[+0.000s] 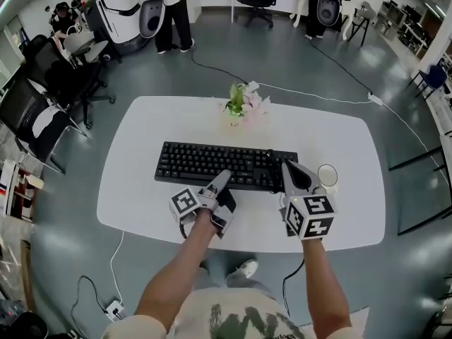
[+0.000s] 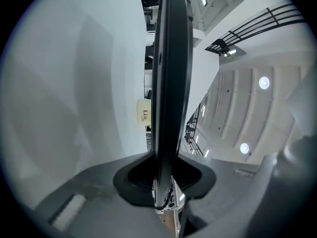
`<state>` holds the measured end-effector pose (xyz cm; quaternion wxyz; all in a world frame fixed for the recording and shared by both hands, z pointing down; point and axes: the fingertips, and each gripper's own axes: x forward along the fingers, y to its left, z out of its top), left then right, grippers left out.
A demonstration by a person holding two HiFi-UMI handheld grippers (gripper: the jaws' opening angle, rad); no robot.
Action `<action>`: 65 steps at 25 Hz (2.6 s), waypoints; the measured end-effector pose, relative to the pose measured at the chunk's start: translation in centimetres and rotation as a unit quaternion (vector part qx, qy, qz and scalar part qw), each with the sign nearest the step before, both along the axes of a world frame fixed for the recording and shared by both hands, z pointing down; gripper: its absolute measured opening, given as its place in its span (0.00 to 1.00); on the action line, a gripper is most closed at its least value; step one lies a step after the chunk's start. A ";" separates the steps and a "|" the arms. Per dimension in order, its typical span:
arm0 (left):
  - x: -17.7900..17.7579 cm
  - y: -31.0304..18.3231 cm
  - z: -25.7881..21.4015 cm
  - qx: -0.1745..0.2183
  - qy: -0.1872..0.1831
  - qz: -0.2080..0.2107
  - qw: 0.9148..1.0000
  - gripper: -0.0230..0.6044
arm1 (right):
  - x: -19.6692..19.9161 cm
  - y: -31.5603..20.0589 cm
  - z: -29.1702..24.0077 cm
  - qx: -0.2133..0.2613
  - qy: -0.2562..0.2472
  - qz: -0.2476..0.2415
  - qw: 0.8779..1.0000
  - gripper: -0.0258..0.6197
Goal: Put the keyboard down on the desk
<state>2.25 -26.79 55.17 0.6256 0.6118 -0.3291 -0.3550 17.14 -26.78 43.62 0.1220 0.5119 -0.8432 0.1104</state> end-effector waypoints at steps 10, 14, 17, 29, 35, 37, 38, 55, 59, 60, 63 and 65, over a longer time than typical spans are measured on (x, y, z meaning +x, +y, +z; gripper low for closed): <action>0.6 -0.3 3.7 -0.032 -0.017 0.013 0.999 0.18 | -0.1 -0.1 2.5 -0.024 0.003 -0.004 1.000 0.04; 0.8 -0.6 4.3 -0.041 -0.013 0.012 0.999 0.18 | -0.1 -0.1 3.0 -0.031 0.003 -0.004 1.000 0.04; 0.9 -0.8 4.6 -0.046 -0.007 0.009 0.999 0.19 | 0.0 -0.2 3.4 -0.035 0.001 -0.003 0.999 0.04; 0.8 -1.0 5.7 -0.090 -0.005 -0.001 0.996 0.19 | -0.5 -0.2 4.3 -0.044 -0.007 -0.009 0.999 0.04; 0.6 -1.0 5.5 -0.113 0.008 -0.016 0.993 0.22 | -0.7 0.0 4.3 -0.049 -0.010 -0.011 0.999 0.04; 0.5 -1.0 5.8 -0.120 0.006 -0.021 0.992 0.23 | -0.9 0.1 4.5 -0.052 -0.012 -0.012 0.998 0.04; 0.4 -0.9 5.9 -0.124 0.005 -0.024 0.992 0.24 | -0.9 0.2 4.6 -0.053 -0.012 -0.013 0.998 0.04; -0.1 -1.4 6.2 -0.229 -0.034 -0.061 0.971 0.59 | -0.7 0.8 4.8 -0.057 -0.019 -0.017 0.998 0.04; 0.1 -1.3 6.2 -0.255 -0.036 -0.056 0.965 0.65 | -0.7 1.0 4.8 -0.057 -0.022 -0.022 0.998 0.04; 0.2 -1.1 6.2 -0.260 -0.037 -0.054 0.963 0.65 | -0.7 1.0 4.8 -0.057 -0.023 -0.024 0.998 0.04; 0.4 -0.9 6.0 -0.270 -0.047 -0.047 0.961 0.70 | -0.8 1.1 4.8 -0.059 -0.025 -0.030 0.998 0.04; 0.5 -0.8 5.9 -0.279 -0.057 -0.043 0.958 0.73 | -0.8 1.1 4.8 -0.059 -0.026 -0.034 0.997 0.04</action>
